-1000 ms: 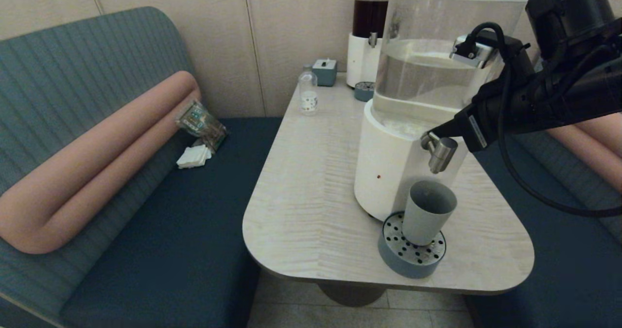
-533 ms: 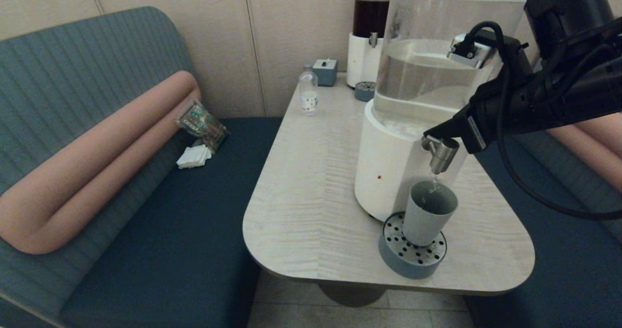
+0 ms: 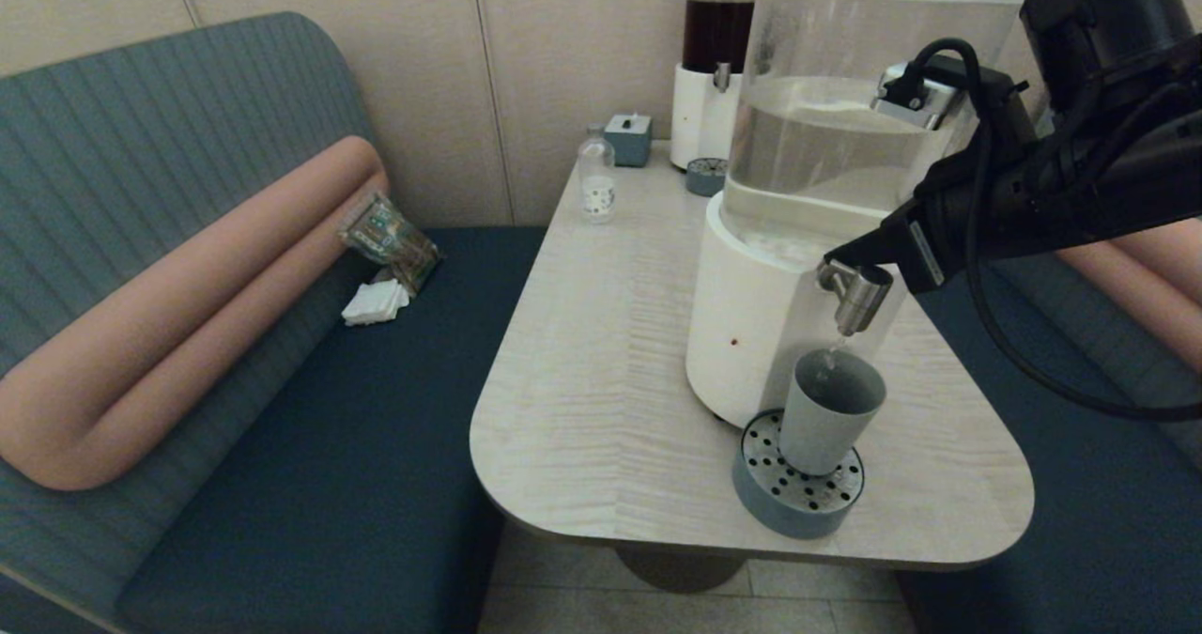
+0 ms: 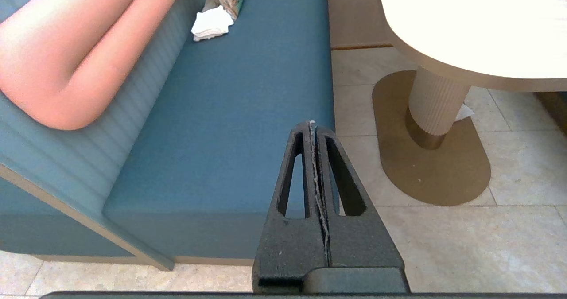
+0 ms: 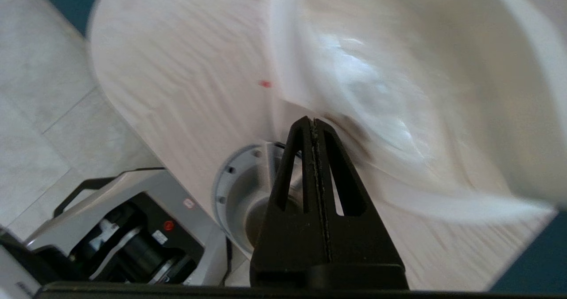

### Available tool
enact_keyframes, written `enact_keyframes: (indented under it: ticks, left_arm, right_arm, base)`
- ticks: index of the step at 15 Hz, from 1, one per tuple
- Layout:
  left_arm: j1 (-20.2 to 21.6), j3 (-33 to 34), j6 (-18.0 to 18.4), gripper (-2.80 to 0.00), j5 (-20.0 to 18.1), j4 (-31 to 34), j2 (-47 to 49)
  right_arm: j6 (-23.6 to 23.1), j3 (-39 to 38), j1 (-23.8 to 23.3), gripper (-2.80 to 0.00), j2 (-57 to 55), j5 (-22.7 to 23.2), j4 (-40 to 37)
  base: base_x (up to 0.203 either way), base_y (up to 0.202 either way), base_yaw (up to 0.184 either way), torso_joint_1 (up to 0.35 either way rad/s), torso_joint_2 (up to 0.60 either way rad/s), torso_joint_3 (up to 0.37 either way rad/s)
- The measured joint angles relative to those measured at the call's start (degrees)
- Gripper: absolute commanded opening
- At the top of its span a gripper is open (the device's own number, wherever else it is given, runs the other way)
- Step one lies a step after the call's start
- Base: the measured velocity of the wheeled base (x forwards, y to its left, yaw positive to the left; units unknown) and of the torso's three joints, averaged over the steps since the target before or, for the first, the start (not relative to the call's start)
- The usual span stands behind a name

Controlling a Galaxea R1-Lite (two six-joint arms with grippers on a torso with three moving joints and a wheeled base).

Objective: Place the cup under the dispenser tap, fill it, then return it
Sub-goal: Turn on the faucet, then turn off the faucet

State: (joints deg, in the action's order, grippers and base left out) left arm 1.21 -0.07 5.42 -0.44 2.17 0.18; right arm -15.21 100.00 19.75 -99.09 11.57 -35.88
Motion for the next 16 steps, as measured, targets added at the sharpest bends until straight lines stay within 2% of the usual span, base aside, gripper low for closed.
enact_keyframes:
  ticks: [10, 14, 16]
  left_arm:
    - [-0.02, 0.02, 0.0, -2.8, 0.0, 0.02, 0.0]
    - [-0.01, 0.02, 0.0, -2.8, 0.0, 0.0, 0.0]
    - [0.0, 0.02, 0.0, -2.8, -0.02, -0.02, 0.0]
  right_arm:
    - [-0.09, -2.92, -4.22, -2.8, 4.61, -0.24, 0.18]
    - [-0.07, -8.33, -6.91, -2.8, 11.13, -0.33, 0.45]
    - [-0.02, -13.01, -9.78, -2.8, 16.82, -0.33, 1.34]
  base:
    - [0.0, 0.0, 0.0, 0.0, 0.0, 0.0]
    - [0.0, 0.0, 0.0, 0.0, 0.0, 0.0]
    - [0.0, 0.0, 0.0, 0.0, 0.0, 0.0]
